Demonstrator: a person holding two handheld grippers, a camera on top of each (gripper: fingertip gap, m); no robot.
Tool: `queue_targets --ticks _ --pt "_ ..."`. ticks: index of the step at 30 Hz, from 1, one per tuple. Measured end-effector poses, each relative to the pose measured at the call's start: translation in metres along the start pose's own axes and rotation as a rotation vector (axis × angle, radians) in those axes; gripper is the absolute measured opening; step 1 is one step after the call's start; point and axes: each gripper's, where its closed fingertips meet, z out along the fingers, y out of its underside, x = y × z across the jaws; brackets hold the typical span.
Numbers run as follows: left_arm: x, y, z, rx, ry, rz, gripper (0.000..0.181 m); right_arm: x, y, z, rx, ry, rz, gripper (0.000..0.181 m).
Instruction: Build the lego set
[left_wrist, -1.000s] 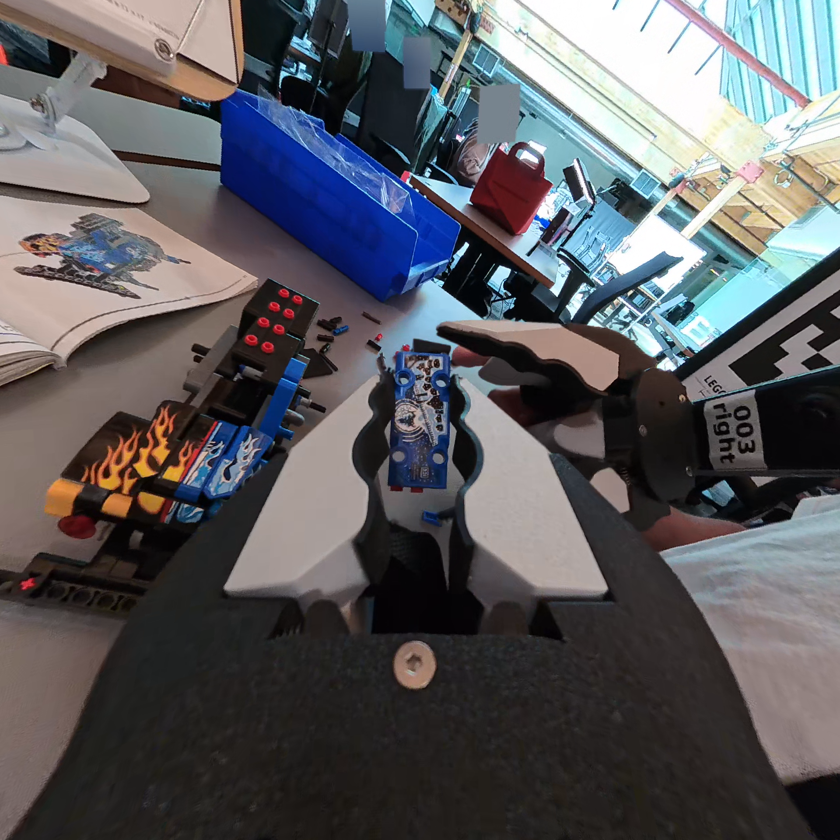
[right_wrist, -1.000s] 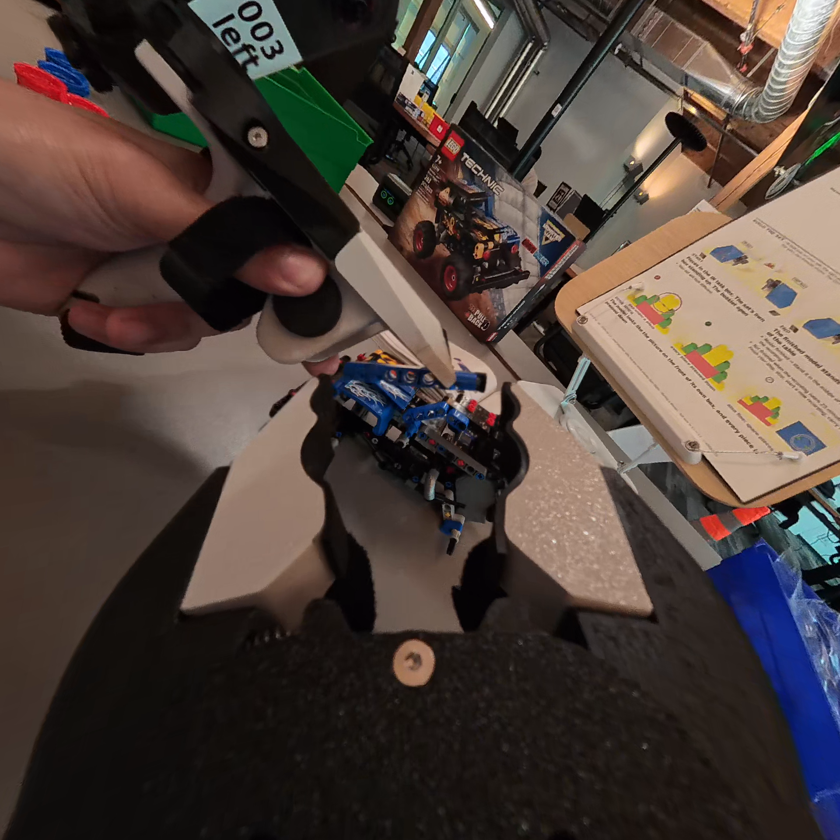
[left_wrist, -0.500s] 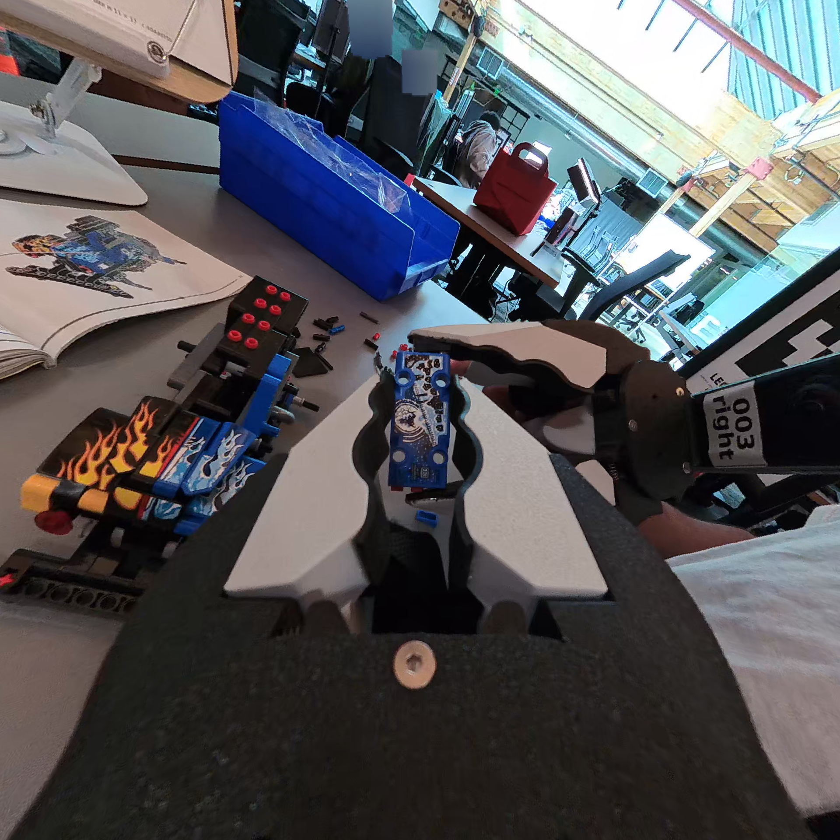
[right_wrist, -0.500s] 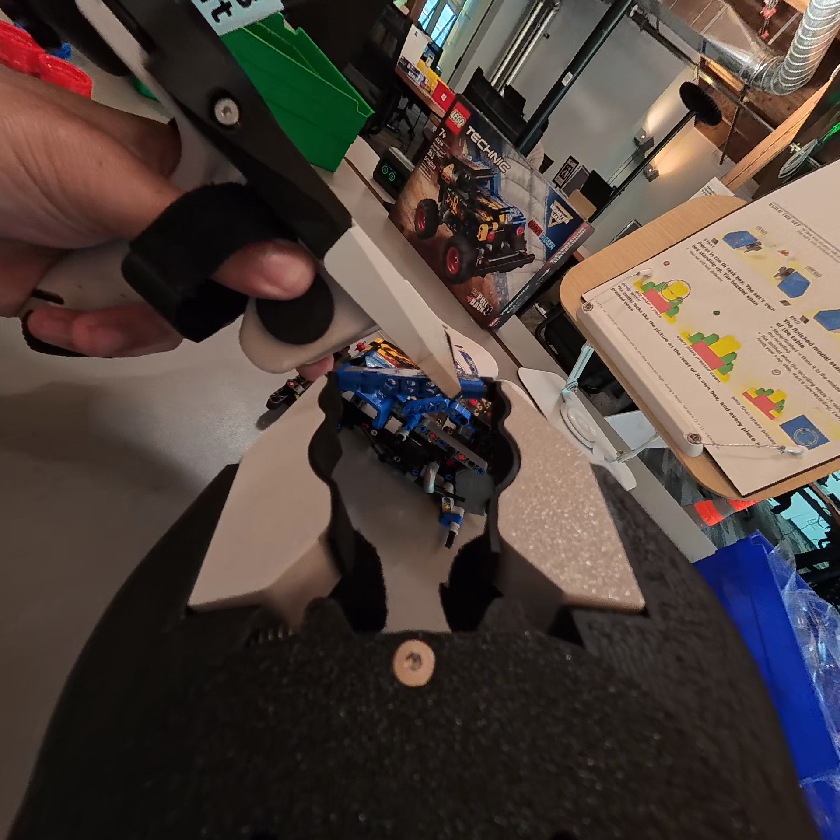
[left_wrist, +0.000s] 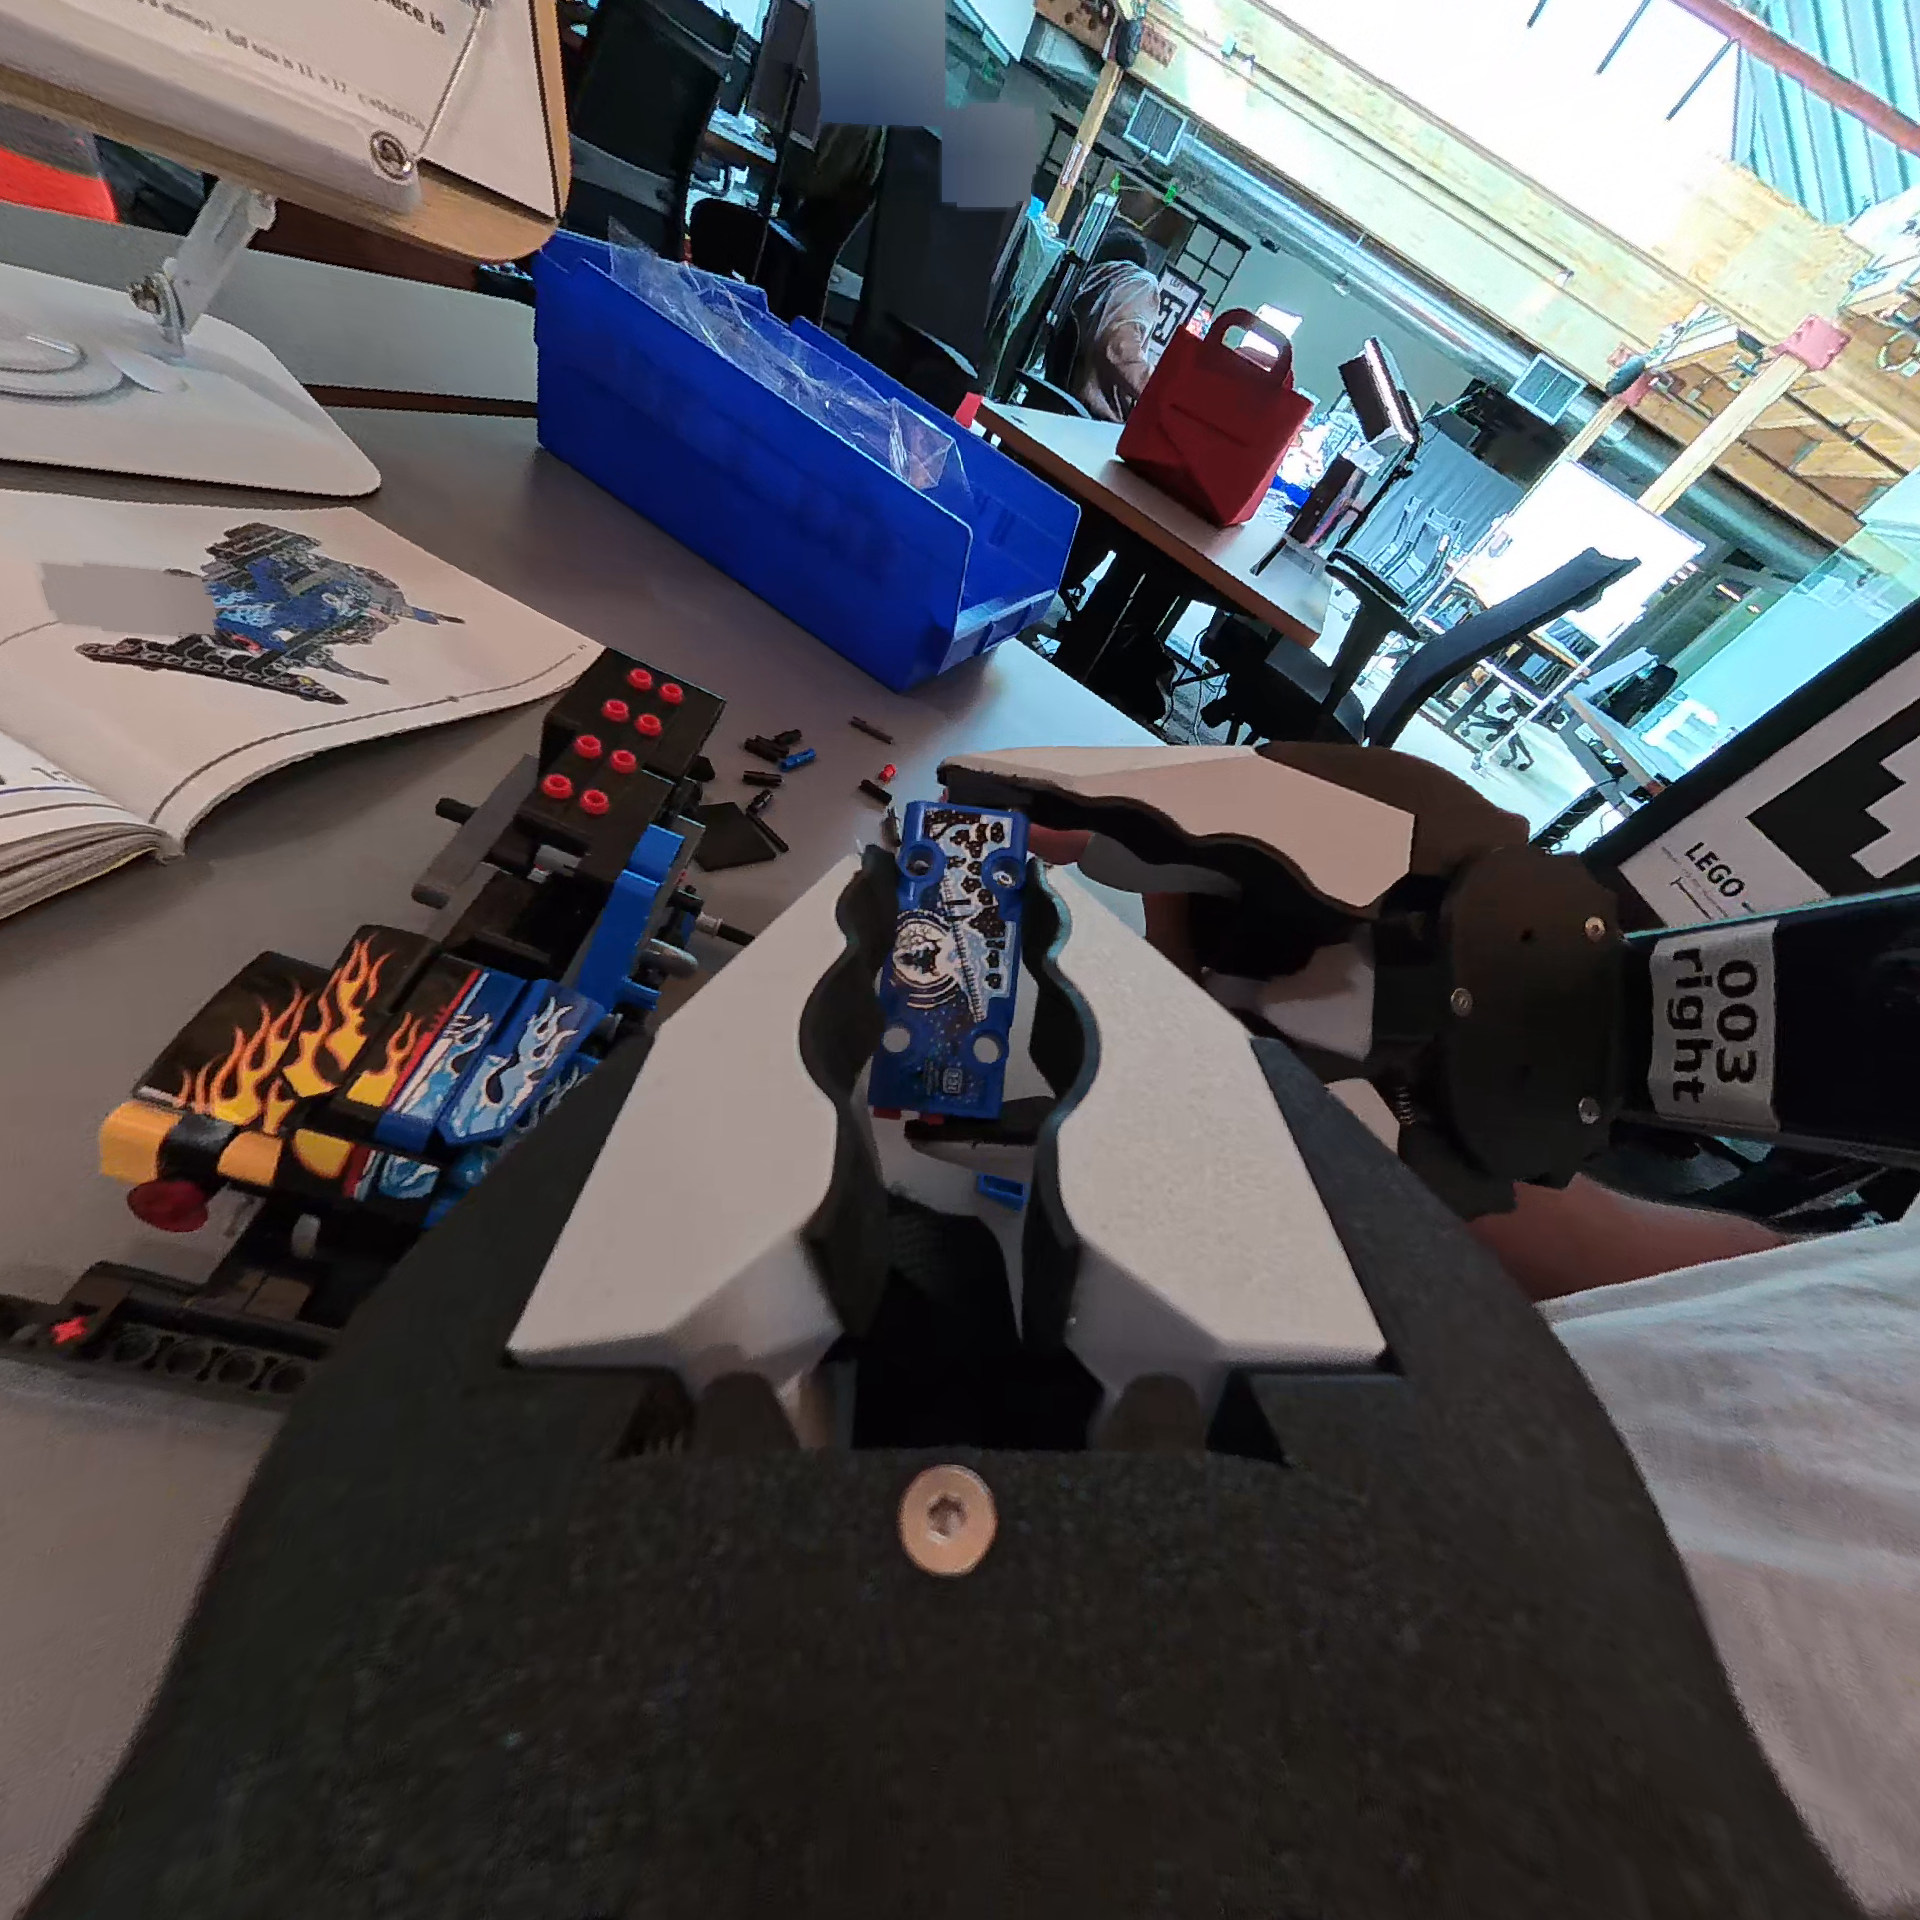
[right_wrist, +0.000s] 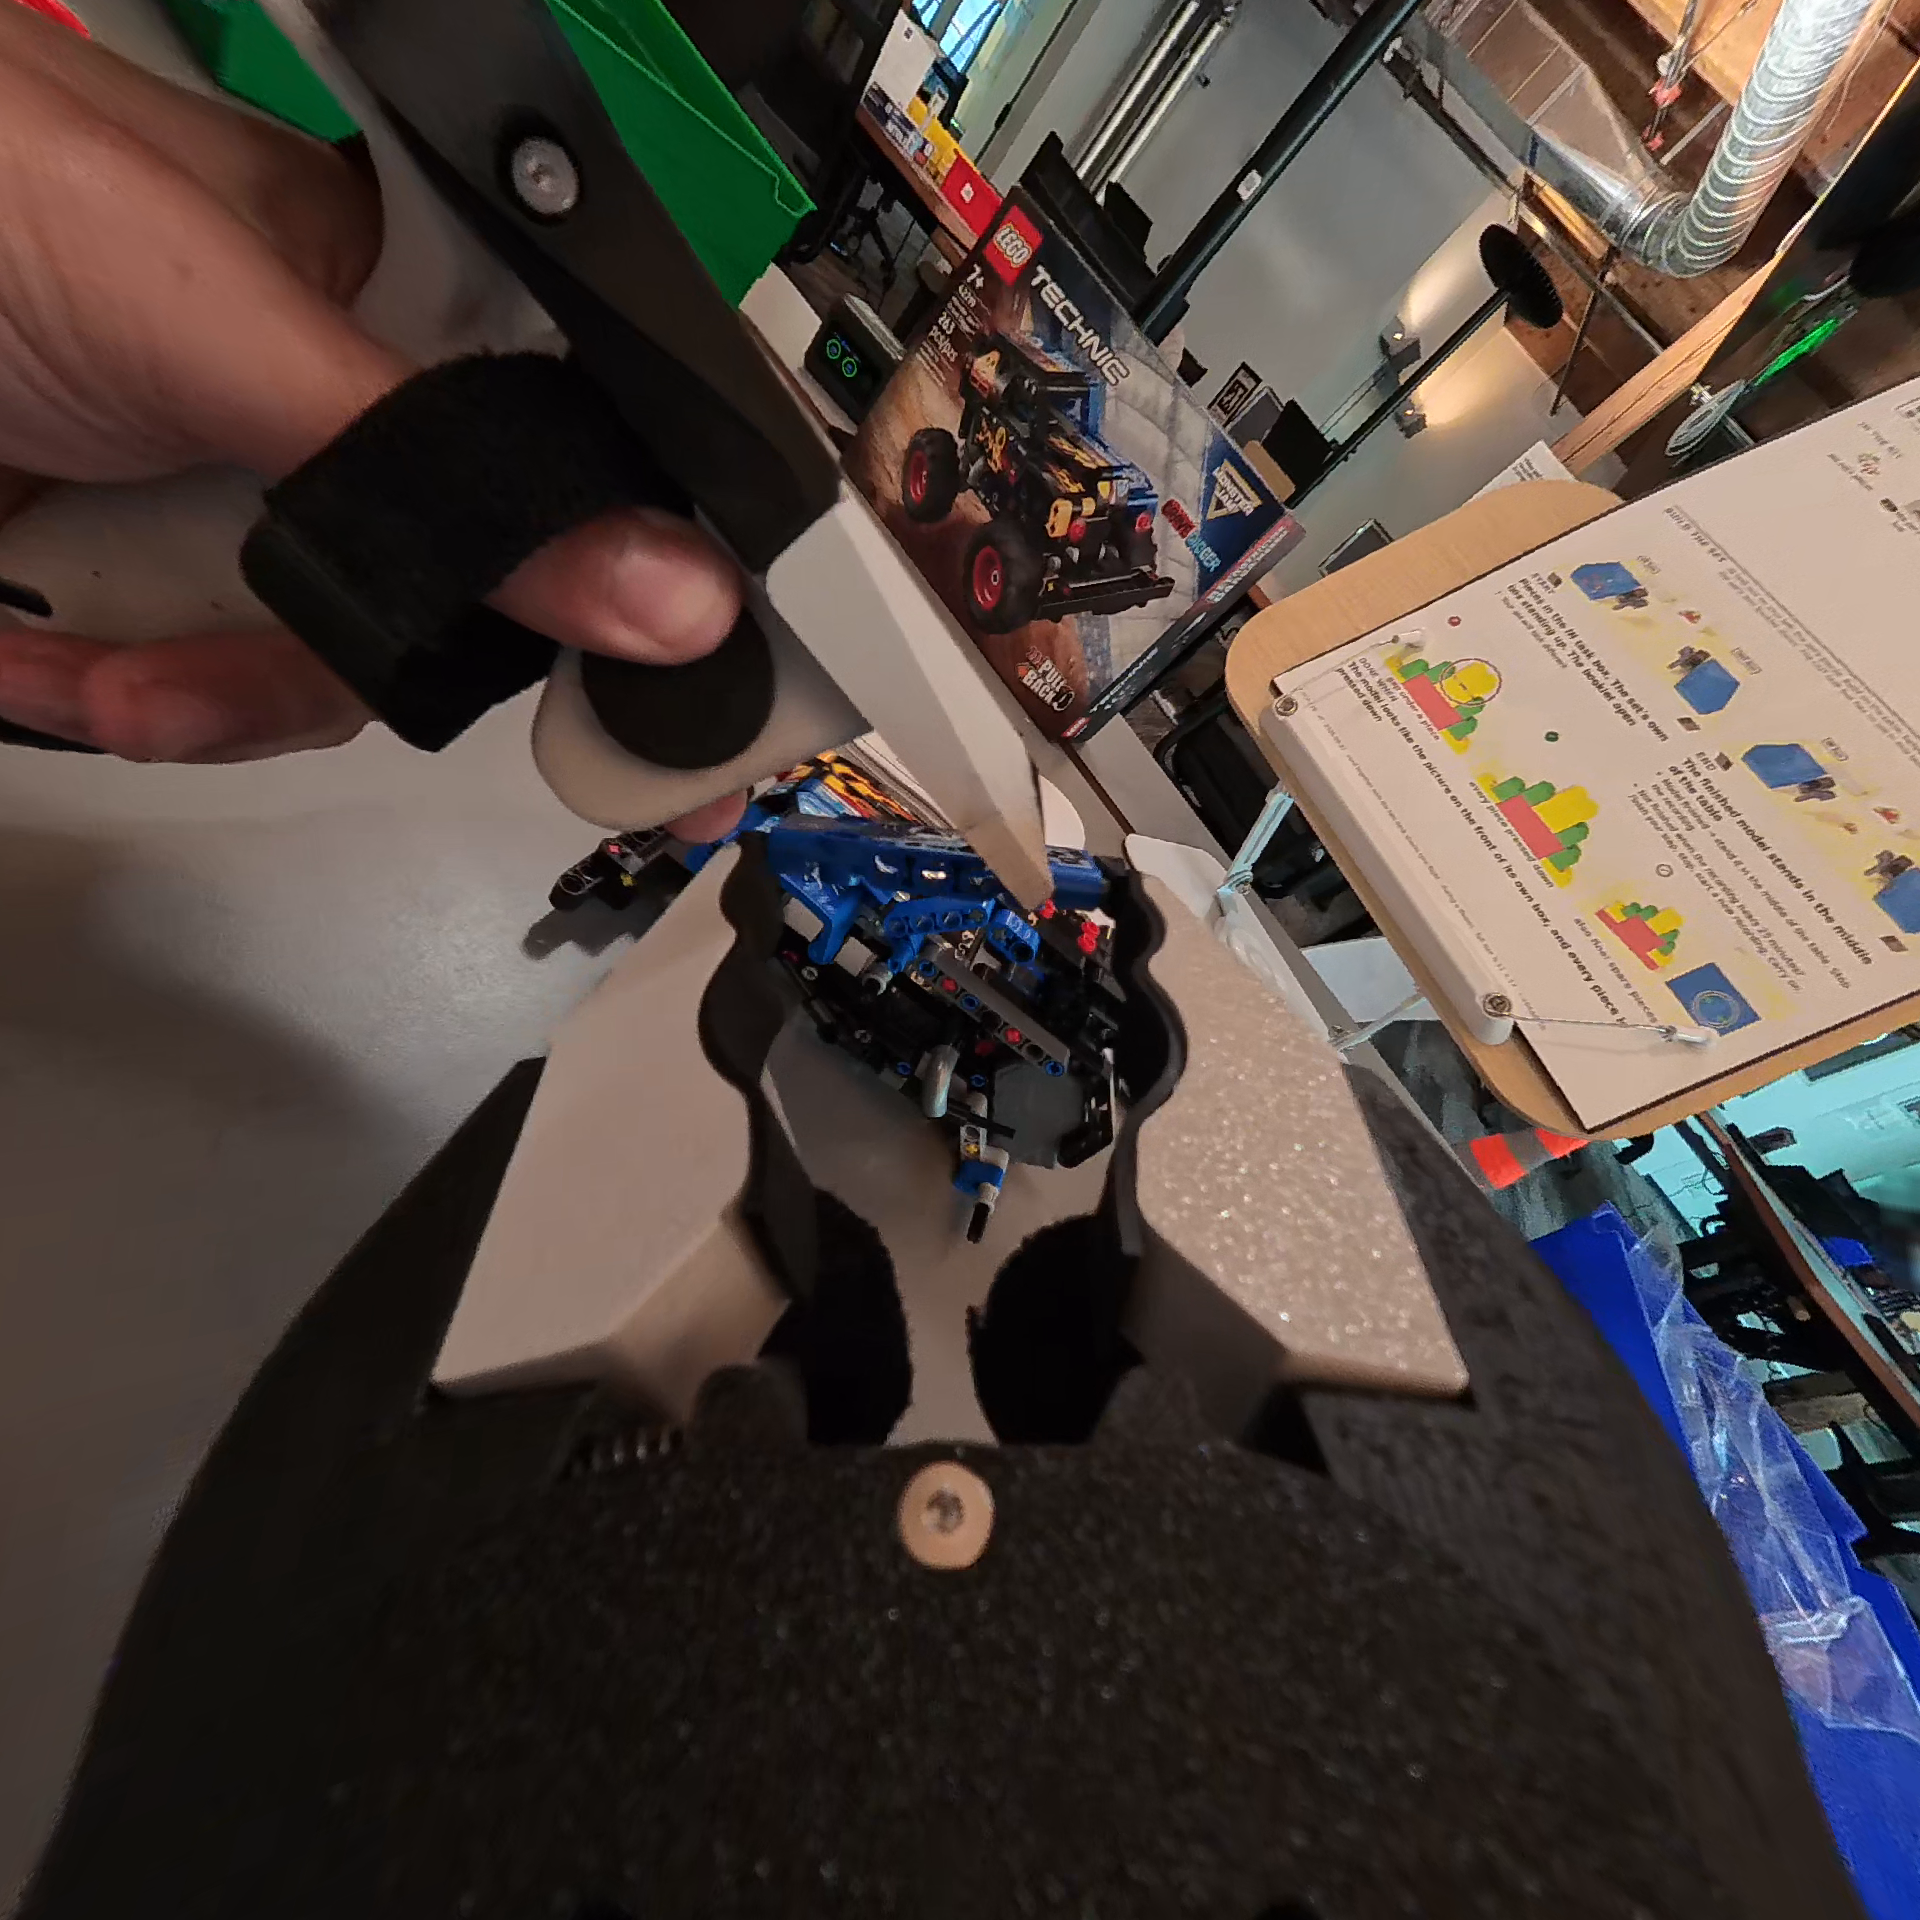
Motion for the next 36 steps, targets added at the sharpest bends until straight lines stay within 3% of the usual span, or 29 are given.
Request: queue_targets --ticks 7,11,15,19,23,27,30,36 --pt "-0.008 0.001 0.004 -0.004 -0.037 -0.006 0.023 0.002 0.006 0.006 -0.027 0.056 -0.078 0.063" --pt "-0.009 0.001 0.004 -0.004 -0.04 0.009 0.023 0.001 0.005 0.007 -0.008 0.043 -0.006 0.063" --pt "-0.009 0.009 0.004 -0.058 0.0 0.045 0.023 -0.006 0.004 0.003 0.005 -0.07 0.199 0.064" --pt "-0.011 0.012 -0.002 -0.111 -0.017 0.255 0.023 -0.011 0.002 -0.015 0.05 -0.305 0.492 0.072" --pt "-0.007 0.019 -0.006 -0.157 -0.052 0.56 0.023 0.005 0.0 -0.028 0.13 -0.511 0.976 0.047" --pt "-0.001 0.028 -0.005 -0.178 -0.093 0.85 0.023 0.002 -0.001 -0.031 0.172 -0.819 1.402 0.035" --pt "-0.002 0.032 -0.003 -0.198 -0.111 0.876 0.022 -0.003 0.012 -0.027 0.135 -0.797 1.399 0.019" --pt "0.001 0.034 -0.001 -0.192 -0.103 0.86 0.023 -0.012 0.022 -0.025 0.074 -0.812 1.401 0.024"
